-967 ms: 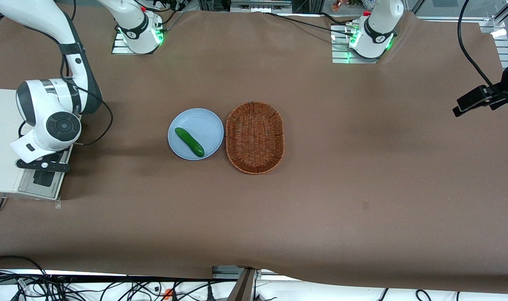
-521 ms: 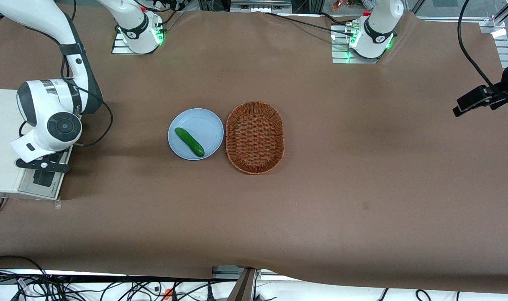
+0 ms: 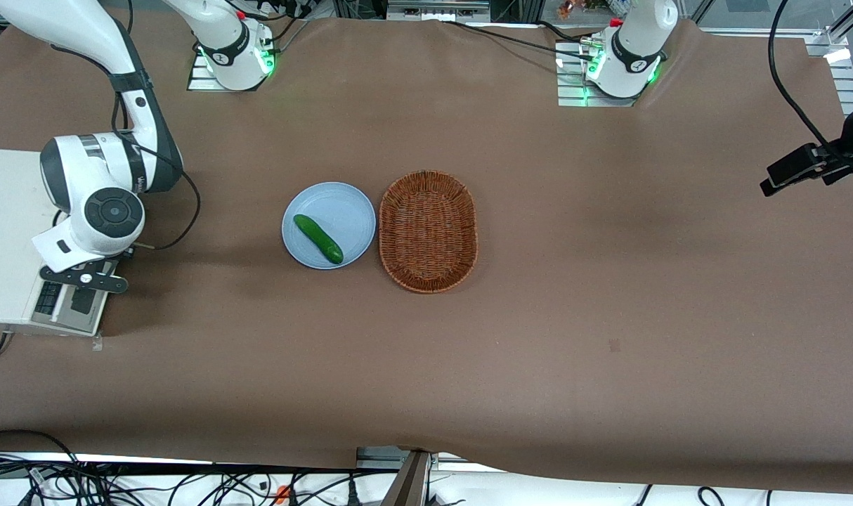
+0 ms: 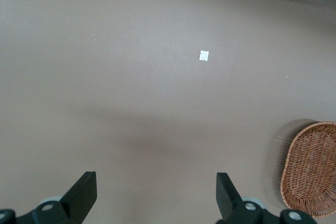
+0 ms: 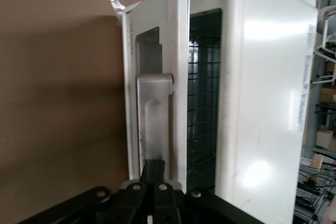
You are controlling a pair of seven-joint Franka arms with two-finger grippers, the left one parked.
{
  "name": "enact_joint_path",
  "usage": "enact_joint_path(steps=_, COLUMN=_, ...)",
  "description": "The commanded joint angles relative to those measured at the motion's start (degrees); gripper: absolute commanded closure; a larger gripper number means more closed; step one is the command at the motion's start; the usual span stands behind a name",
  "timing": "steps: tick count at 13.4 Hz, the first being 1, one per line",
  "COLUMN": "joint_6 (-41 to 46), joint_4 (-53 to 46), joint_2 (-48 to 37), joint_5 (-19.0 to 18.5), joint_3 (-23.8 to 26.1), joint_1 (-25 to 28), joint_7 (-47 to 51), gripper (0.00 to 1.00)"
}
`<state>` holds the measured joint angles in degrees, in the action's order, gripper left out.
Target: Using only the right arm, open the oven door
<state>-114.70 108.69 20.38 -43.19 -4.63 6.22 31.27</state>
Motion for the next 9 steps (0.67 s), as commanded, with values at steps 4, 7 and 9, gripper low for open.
enact_joint_path(steps=4, joint_6=-5.5, joint_4=0.4, joint_2=3.4, joint_5=5.0, joint_3=-0.1, joint_1=0.6, joint_7=1.1, gripper=1.00)
enact_joint_path(steps=7, joint_6=-10.9, joint_4=0.4, joint_2=6.6, joint_5=5.0, joint_3=-0.1, joint_1=0.5, joint_7=3.9, gripper=1.00)
enact_joint_path(steps=9, joint_6=-13.5, joint_4=0.4, joint_2=8.1, joint_5=5.0, joint_3=-0.1, joint_1=0.5, joint_7=4.3, gripper=1.00)
